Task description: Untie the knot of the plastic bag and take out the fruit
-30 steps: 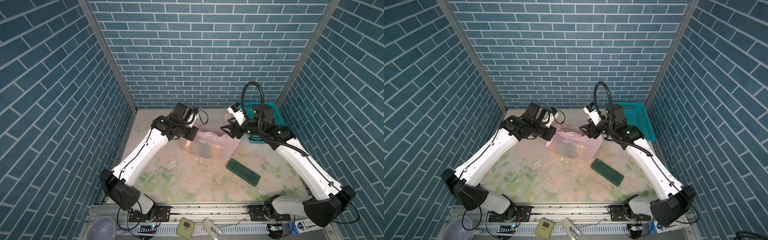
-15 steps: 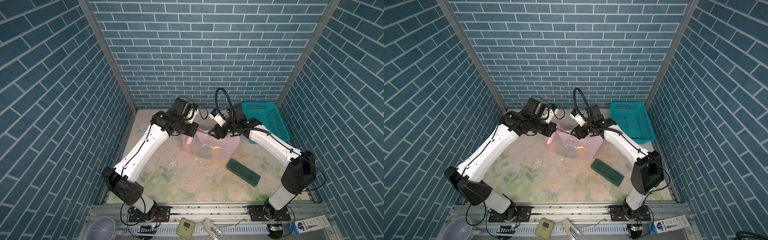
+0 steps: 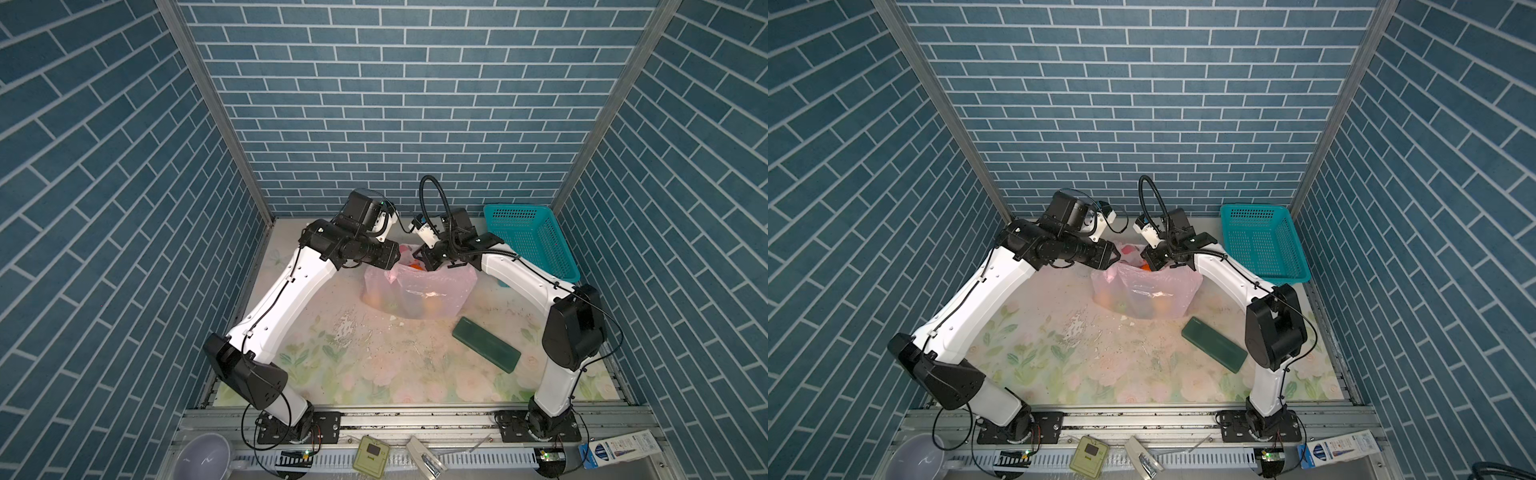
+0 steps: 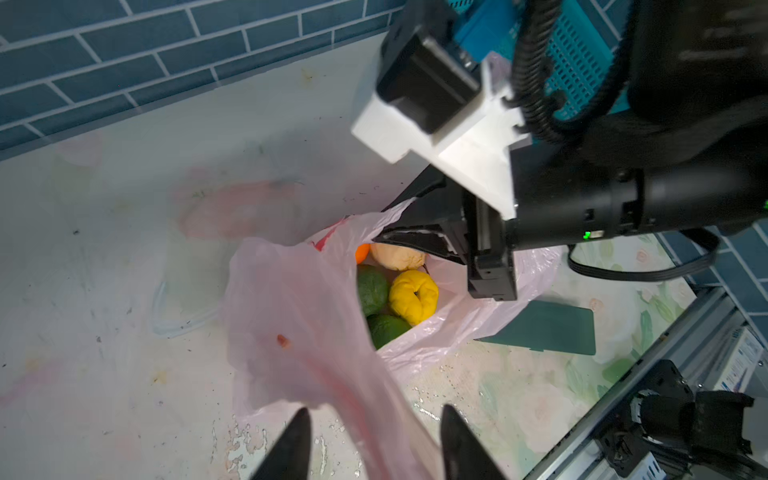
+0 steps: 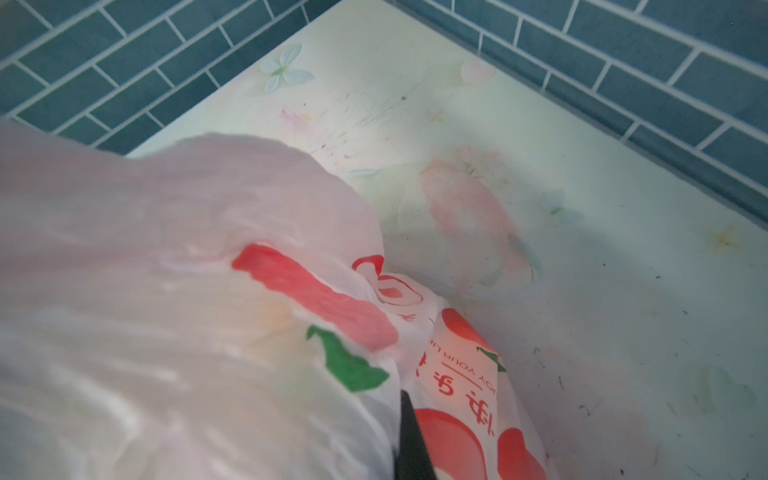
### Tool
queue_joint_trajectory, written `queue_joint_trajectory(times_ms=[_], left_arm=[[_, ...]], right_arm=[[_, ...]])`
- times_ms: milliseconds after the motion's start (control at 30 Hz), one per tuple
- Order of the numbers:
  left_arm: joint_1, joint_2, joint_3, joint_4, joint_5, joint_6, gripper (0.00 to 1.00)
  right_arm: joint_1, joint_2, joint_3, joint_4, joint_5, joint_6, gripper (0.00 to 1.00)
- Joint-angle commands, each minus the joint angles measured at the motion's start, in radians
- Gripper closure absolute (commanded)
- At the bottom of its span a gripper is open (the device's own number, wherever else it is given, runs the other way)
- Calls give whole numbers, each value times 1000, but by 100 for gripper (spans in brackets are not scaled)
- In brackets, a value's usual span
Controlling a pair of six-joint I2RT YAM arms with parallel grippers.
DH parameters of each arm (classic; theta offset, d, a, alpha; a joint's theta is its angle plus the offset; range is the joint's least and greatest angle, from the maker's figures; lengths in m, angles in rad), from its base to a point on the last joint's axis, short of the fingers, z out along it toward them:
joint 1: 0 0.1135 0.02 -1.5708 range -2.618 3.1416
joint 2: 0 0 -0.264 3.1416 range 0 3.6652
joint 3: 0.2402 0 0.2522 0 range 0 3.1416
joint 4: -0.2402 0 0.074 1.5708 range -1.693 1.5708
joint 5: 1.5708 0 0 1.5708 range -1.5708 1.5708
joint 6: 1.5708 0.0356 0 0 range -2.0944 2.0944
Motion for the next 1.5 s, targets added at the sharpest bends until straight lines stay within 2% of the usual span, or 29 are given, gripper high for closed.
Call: queue_joint_trajectory(times_ms=[0,33,67,267,433,633,967,1133,1233,1300,1467], left_arm=[[6,-16,-5,17,-80,-35,8],[5,-19,-5,35,-87,-43,2],[4,-18,-3,50,-91,-50,0],[-15,30,18,89,-183,-42,0],[-26,82,24,133,-77,-23,0],[-28,38,-92,250,45,-66,0],[-61,-4,-210,406,51,-124,0],[-76,2,-238,422,78,-124,0],[-120,28,-215,382,-26,-104,0],[-137,60,-188,309,-162,-97,0],[-133,43,-260,234,-521,-104,2]], right_arm=[[4,-65,86,50,16,34,100],[4,-70,94,42,14,34,100],[5,-74,101,37,12,36,100],[6,-102,97,26,2,37,100],[5,-100,97,23,3,43,100],[5,-95,101,31,9,60,100],[5,-90,105,30,17,69,100],[6,-92,109,32,15,72,100],[5,-96,113,31,10,77,100],[5,-102,114,31,6,78,100],[5,-126,97,36,6,77,100]])
